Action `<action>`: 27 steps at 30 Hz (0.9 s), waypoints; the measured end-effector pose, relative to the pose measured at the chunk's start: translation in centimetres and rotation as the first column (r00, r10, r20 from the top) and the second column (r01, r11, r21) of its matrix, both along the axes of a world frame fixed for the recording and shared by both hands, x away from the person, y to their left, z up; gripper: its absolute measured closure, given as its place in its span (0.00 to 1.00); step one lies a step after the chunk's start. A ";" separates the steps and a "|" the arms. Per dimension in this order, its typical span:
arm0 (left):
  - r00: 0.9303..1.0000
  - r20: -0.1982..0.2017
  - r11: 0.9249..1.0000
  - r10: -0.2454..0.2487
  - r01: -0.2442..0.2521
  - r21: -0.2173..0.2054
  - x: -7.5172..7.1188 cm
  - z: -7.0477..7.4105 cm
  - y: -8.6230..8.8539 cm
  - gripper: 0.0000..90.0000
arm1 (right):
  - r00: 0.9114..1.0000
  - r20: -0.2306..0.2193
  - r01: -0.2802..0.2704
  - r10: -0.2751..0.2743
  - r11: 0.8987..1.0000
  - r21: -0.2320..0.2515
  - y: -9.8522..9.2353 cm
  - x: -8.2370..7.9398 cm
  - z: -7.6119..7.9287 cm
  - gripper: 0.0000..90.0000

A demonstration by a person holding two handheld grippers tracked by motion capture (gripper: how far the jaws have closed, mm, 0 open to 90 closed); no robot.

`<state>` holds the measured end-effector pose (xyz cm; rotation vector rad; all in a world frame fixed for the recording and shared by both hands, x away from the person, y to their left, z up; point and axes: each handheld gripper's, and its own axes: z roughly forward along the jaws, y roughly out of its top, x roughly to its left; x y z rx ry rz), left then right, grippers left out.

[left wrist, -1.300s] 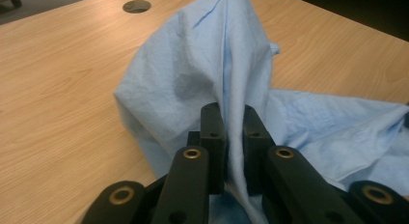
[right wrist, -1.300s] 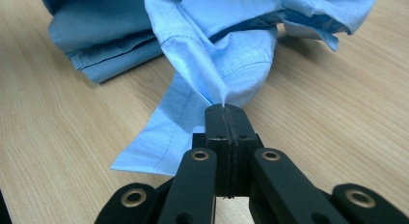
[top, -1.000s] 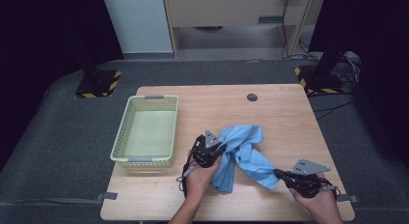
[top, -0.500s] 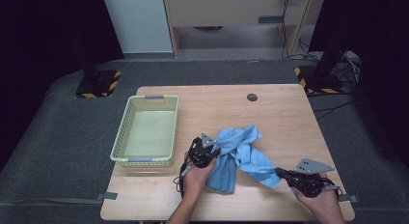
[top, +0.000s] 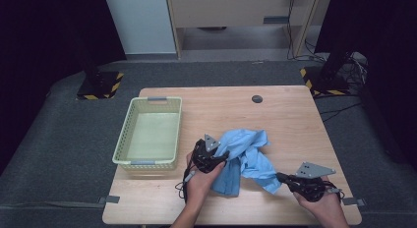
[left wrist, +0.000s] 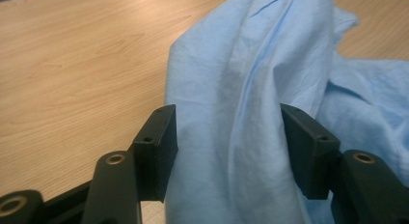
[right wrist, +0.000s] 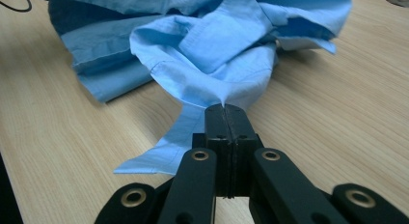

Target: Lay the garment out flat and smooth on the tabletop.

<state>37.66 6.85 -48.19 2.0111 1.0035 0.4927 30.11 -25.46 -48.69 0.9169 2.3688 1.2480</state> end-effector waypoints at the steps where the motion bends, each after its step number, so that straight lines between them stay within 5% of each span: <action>1: 1.000 0.001 1.000 -0.003 0.003 0.001 -0.2 0.1 0.0 0.46 | 1.000 0.000 -0.005 0.005 1.000 0.001 0.2 0.0 0.0 1.00; 12: 0.999 0.048 1.000 0.017 -0.016 -0.006 -3.5 1.9 1.2 0.41 | 0.995 -0.009 -0.097 0.097 0.995 -0.020 3.2 0.8 -0.2 1.00; 27: 0.998 0.051 0.999 -0.023 0.021 0.038 -6.9 1.8 -0.1 0.41 | 0.979 -0.005 -0.204 0.204 0.976 -0.077 7.3 0.4 -0.4 1.00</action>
